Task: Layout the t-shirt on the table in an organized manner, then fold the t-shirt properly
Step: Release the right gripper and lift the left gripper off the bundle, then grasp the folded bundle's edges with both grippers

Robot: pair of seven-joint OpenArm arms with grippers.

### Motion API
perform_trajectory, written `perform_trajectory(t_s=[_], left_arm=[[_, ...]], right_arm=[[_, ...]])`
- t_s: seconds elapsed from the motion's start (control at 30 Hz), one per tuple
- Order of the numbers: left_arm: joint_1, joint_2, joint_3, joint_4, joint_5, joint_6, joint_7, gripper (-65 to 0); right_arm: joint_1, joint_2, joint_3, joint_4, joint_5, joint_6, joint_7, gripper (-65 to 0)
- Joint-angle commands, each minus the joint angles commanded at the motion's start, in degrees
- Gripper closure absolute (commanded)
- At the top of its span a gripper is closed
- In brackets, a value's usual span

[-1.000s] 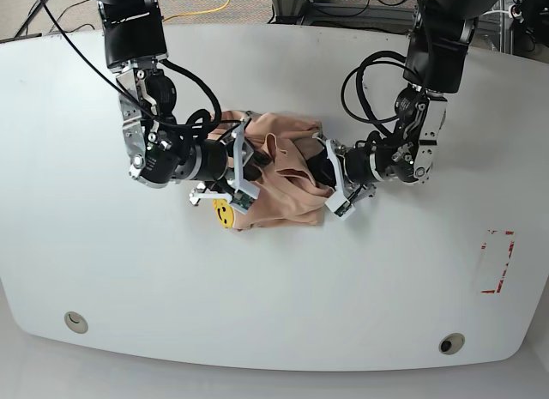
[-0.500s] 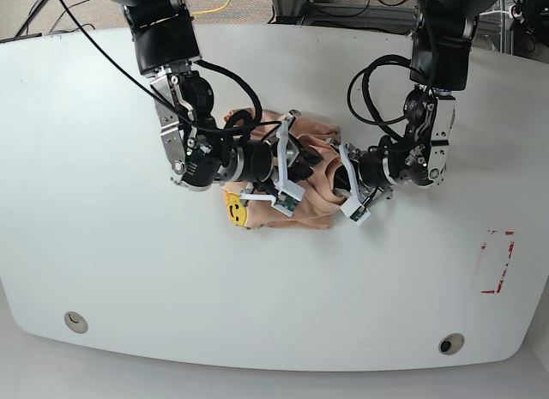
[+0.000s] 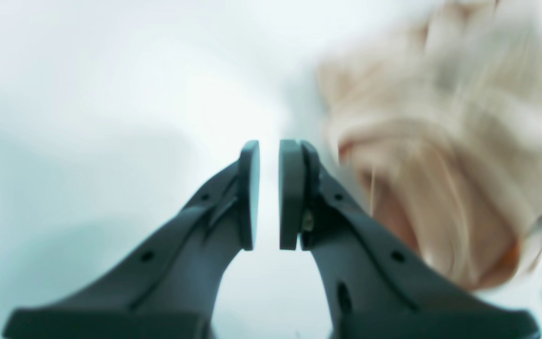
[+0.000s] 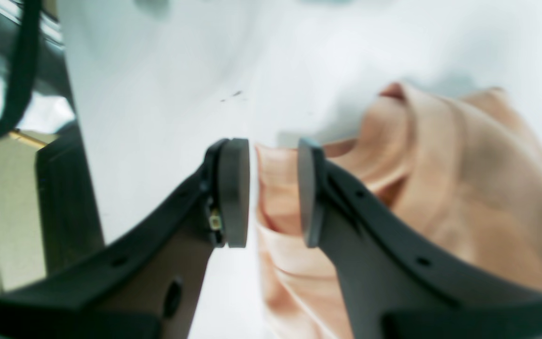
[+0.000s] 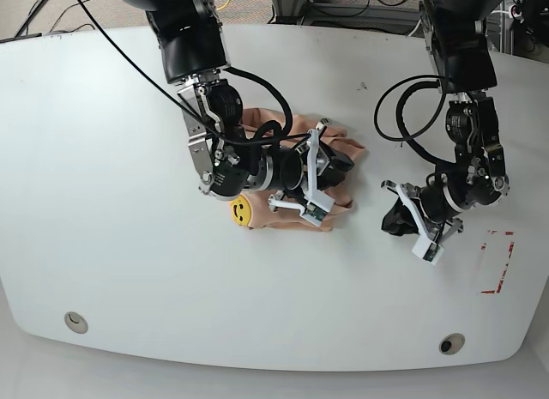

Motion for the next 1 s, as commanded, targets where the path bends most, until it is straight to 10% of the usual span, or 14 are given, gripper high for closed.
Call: perform_trajectory(t_s=[0.27, 0.6, 1.0], left_arm=[[-1.05, 0.0, -4.92, 5.71, -0.09, 0.0, 0.0, -6.3], [3.52, 8.0, 7.03, 9.76, -0.09, 0.0, 4.66, -6.3], [10.37, 13.89, 11.96, 7.12, 0.44, 0.0, 4.4, -6.3]], right_arm=[[8.7, 3.6, 0.35, -1.58, 0.0, 0.0, 0.0, -17.1], [15.03, 16.0, 0.0, -3.78, 0.0, 0.0, 1.49, -17.1], [7.82, 22.51, 0.0, -7.82, 0.0, 0.0, 11.96, -17.3]])
